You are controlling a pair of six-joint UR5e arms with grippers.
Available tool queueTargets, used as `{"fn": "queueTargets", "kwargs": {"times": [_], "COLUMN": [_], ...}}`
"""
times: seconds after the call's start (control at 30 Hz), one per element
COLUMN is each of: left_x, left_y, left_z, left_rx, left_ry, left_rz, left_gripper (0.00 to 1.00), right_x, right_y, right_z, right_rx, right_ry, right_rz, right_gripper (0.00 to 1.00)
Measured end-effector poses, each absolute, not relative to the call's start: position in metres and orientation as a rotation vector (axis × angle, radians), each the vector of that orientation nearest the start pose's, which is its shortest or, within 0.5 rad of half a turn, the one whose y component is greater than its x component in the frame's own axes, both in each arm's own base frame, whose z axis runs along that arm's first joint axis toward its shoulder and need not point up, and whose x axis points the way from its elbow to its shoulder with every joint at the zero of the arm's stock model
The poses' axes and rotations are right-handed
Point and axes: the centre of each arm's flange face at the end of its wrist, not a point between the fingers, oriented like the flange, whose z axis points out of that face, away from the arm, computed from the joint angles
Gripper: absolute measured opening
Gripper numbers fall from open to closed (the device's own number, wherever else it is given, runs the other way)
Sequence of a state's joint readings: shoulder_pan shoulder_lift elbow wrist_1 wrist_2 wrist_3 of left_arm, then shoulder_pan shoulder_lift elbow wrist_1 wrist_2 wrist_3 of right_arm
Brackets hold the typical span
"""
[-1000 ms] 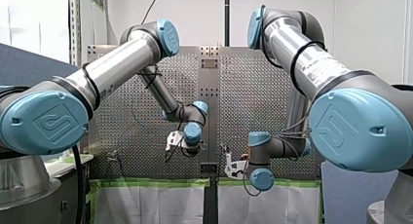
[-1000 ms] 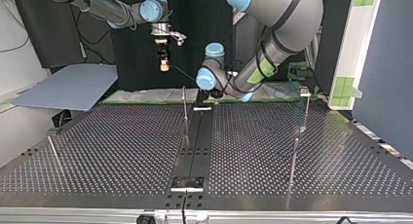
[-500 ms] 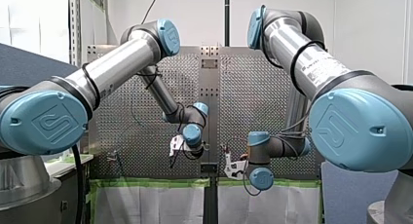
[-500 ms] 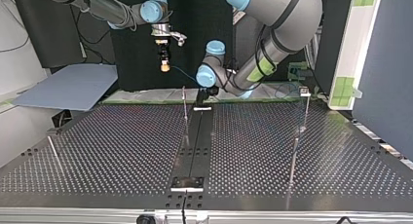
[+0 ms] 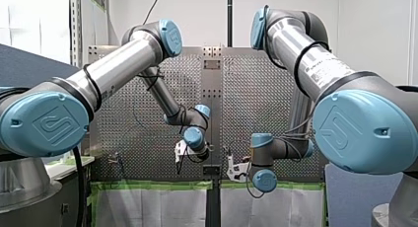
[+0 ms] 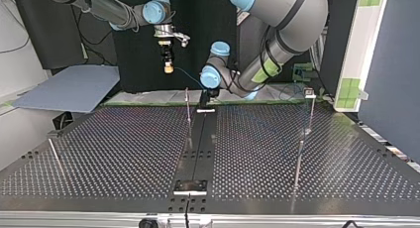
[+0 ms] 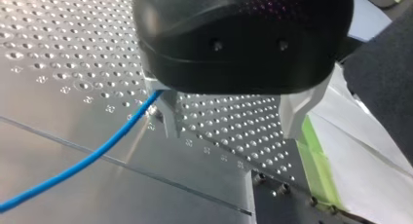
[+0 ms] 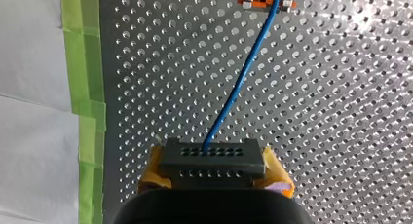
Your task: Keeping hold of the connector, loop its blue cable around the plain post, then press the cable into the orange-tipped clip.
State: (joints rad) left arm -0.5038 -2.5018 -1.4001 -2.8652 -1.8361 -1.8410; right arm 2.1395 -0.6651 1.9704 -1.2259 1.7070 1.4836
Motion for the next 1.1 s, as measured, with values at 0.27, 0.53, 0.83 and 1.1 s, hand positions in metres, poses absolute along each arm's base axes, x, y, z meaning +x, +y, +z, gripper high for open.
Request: {"fn": "queueTargets", "kwargs": {"times": [0.27, 0.53, 0.83, 1.1], "left_x": [0.529, 0.521, 0.515, 0.523], "left_y": [-0.417, -0.411, -0.409, -0.414], "left_z": [0.013, 0.0, -0.012, -0.009], "left_rx": [0.046, 0.017, -0.023, -0.015], "left_ry": [2.042, 2.053, 2.038, 1.973], "left_rz": [-0.258, -0.352, -0.499, -0.565], "left_gripper": [1.0, 1.0, 1.0, 1.0], "right_x": [0.387, 0.388, 0.388, 0.389], "right_y": [-0.382, -0.385, -0.384, -0.383], "right_z": [-0.06, -0.06, -0.06, -0.06], "right_rx": [1.622, 1.624, 1.629, 1.632], "right_ry": [-0.917, -0.914, -0.912, -0.911], "right_rz": [1.407, 1.407, 1.407, 1.408], "right_gripper": [0.0, 0.0, 0.0, 0.0]}}
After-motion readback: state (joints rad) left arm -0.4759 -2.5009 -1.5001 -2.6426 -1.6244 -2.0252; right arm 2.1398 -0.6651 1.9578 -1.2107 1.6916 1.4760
